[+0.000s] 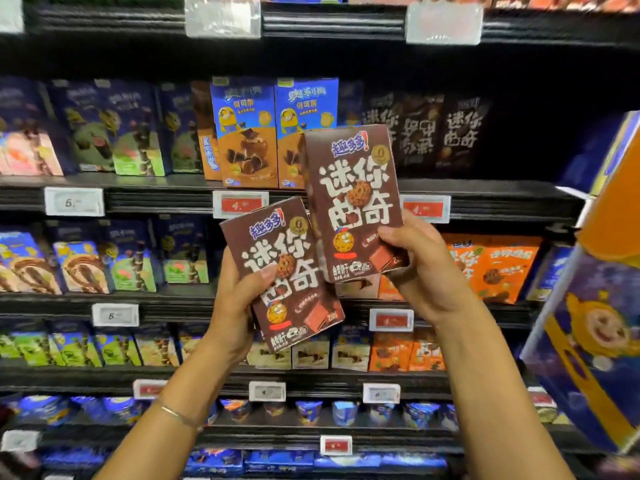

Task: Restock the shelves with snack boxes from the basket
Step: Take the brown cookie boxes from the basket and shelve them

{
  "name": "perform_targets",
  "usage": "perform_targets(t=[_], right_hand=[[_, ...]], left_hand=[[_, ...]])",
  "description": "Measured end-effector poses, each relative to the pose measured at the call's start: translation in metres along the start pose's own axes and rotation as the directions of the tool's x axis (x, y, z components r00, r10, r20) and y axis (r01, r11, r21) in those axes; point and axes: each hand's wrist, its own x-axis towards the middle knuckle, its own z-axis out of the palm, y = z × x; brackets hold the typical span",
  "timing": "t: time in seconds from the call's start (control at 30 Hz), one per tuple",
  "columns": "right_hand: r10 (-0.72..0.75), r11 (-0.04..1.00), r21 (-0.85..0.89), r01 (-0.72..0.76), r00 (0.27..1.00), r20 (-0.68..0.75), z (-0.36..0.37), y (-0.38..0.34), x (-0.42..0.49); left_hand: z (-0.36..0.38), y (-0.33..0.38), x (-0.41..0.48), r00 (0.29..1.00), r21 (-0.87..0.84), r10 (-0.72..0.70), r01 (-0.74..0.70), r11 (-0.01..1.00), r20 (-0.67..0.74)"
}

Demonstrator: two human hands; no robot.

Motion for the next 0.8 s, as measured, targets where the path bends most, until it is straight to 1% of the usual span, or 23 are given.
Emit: perform_targets(t=[0.13,0.27,0.37,0.47,0.53,0.6,0.67,0.7,0.77,0.8], right_hand=[[-0.078,0.994,-0.082,0.07,0.992,-0.099,-0.046,-0.033,0.021],[-0.156,0.973,-0.202,0.114,0.966,-0.206,-0.082,-0.052,0.052],[-0.196,0.939,-0.326,0.109,0.949,-0.247,-0.105,-0.065,0.078],[-0.201,0.901,-0.427,0.074,0.945,-0.26,-0.128,-0.076,0.103],[-0.185,0.88,-0.474,0.044,0.949,-0.255,-0.141,-0.08,0.12],[-0.153,0.852,-0.524,0.0,0.956,-0.249,-0.152,-0.08,0.135],[-0.135,0.824,-0.564,-0.045,0.952,-0.274,-0.162,-0.078,0.147],[-0.139,0.798,-0.6,-0.062,0.949,-0.282,-0.166,-0.078,0.153],[-0.145,0.732,-0.676,-0.08,0.952,-0.27,-0.172,-0.076,0.167],[-0.145,0.697,-0.712,-0.085,0.956,-0.256,-0.173,-0.074,0.174]], left_hand=[[0.014,-0.005,-0.005,0.999,-0.019,-0.021,0.022,1.0,0.037],[0.038,-0.008,-0.02,0.992,-0.063,-0.099,0.105,0.993,0.08],[0.056,-0.007,-0.032,0.978,-0.06,-0.152,0.162,0.985,0.141],[0.082,-0.002,-0.038,0.968,-0.051,-0.156,0.169,0.984,0.197],[0.1,0.0,-0.033,0.966,-0.07,-0.105,0.124,0.99,0.235],[0.117,0.003,-0.028,0.946,-0.091,0.024,0.006,0.996,0.324],[0.134,0.013,-0.019,0.924,-0.133,0.144,-0.102,0.986,0.353],[0.142,0.019,-0.012,0.914,-0.168,0.179,-0.125,0.978,0.364],[0.155,0.028,0.002,0.851,-0.22,0.243,-0.154,0.963,0.465],[0.16,0.033,0.01,0.836,-0.229,0.248,-0.15,0.962,0.49]])
